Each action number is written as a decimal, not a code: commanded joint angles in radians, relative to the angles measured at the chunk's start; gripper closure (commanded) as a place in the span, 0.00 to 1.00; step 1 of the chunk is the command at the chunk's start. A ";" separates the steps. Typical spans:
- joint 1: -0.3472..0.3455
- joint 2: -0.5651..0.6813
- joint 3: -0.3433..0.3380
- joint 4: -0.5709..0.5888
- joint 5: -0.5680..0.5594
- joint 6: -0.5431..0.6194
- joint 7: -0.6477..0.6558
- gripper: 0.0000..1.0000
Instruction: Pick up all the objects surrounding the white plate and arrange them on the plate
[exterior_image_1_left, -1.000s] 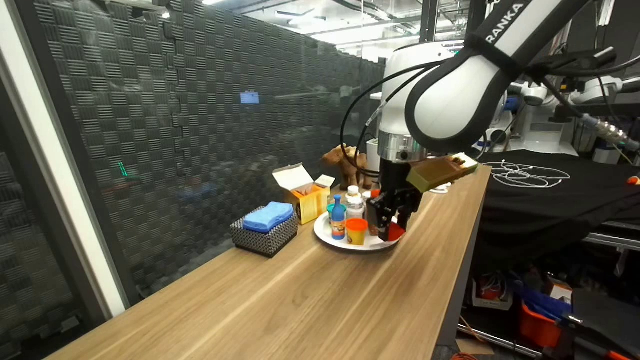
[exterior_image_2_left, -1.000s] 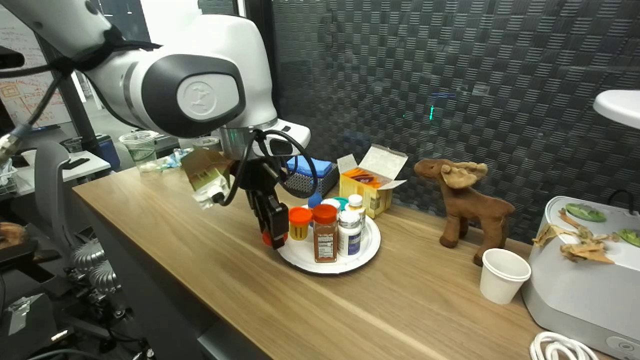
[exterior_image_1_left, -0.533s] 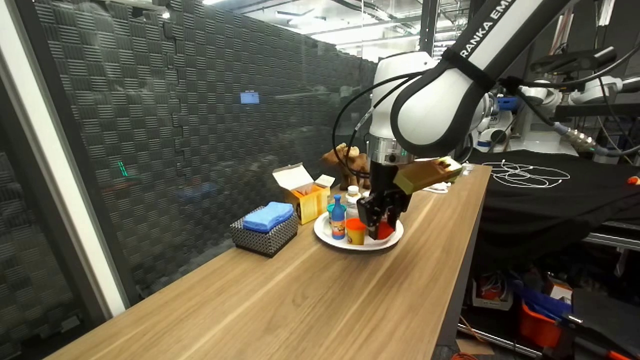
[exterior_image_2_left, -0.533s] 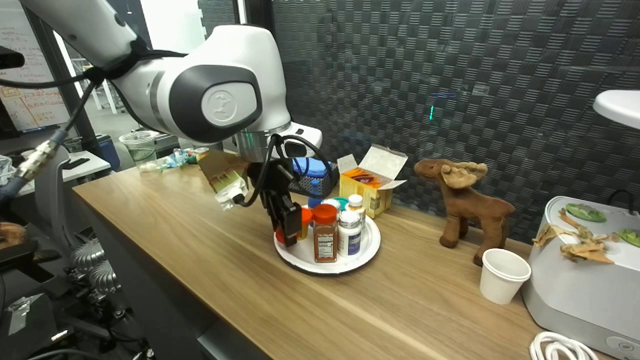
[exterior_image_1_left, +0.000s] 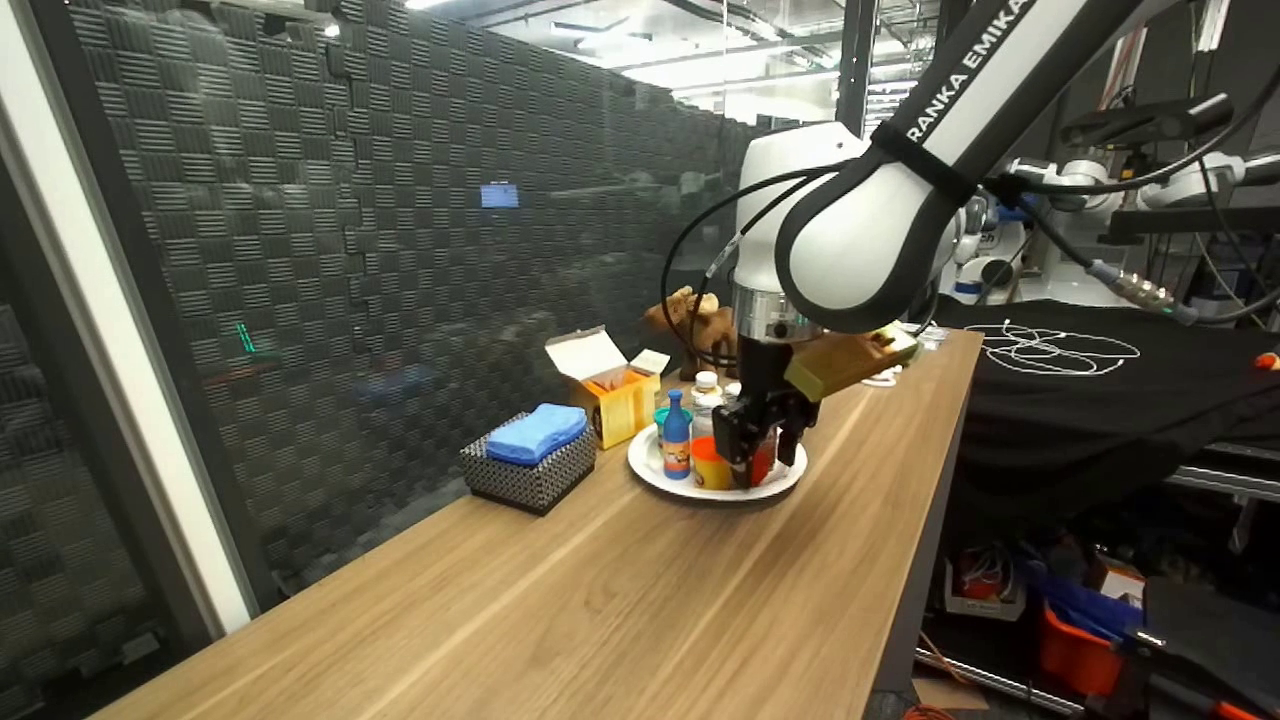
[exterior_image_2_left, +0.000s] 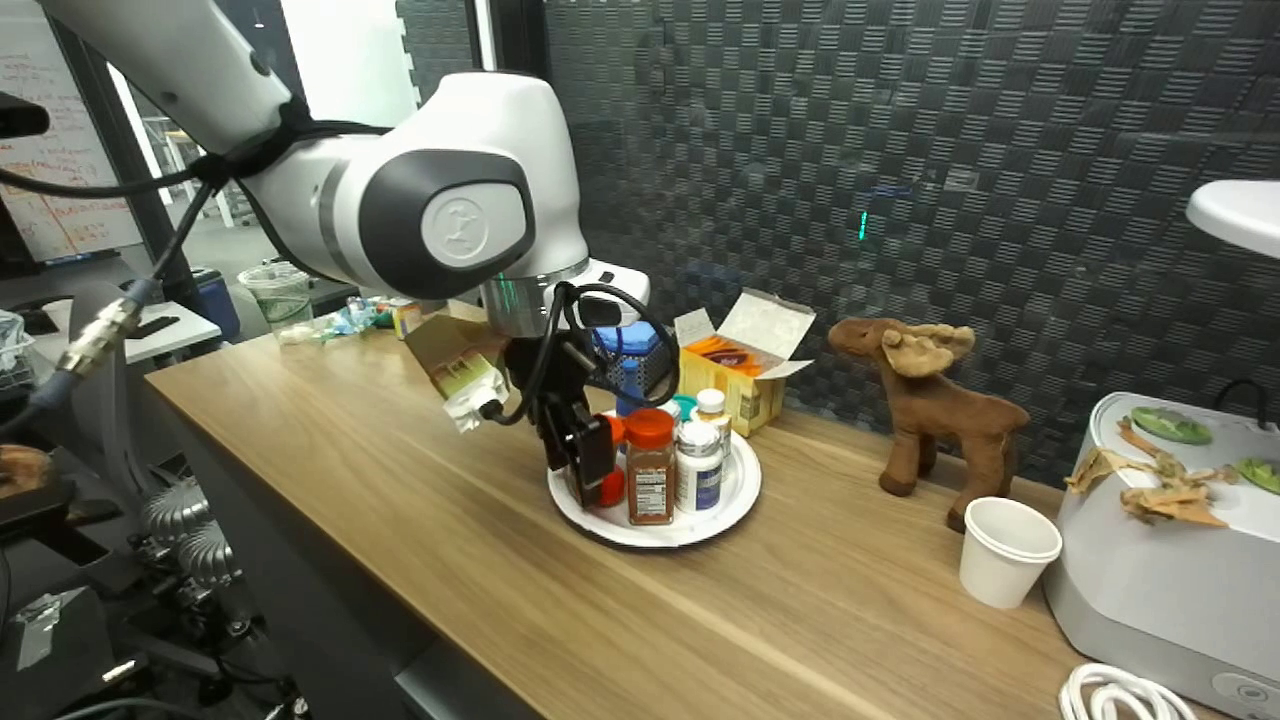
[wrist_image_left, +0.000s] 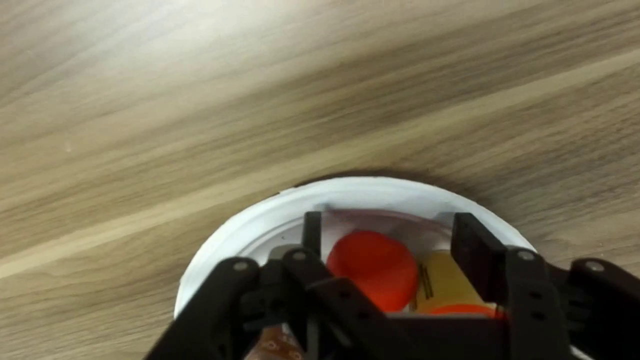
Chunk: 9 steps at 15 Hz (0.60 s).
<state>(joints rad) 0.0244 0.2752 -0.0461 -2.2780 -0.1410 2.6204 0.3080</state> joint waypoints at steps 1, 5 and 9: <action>0.026 0.000 -0.014 0.010 -0.022 0.003 -0.016 0.01; 0.037 -0.022 -0.013 -0.010 -0.039 -0.010 -0.032 0.00; 0.031 -0.119 0.017 -0.063 -0.012 -0.104 -0.136 0.01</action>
<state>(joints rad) 0.0529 0.2622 -0.0432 -2.2909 -0.1559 2.5974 0.2461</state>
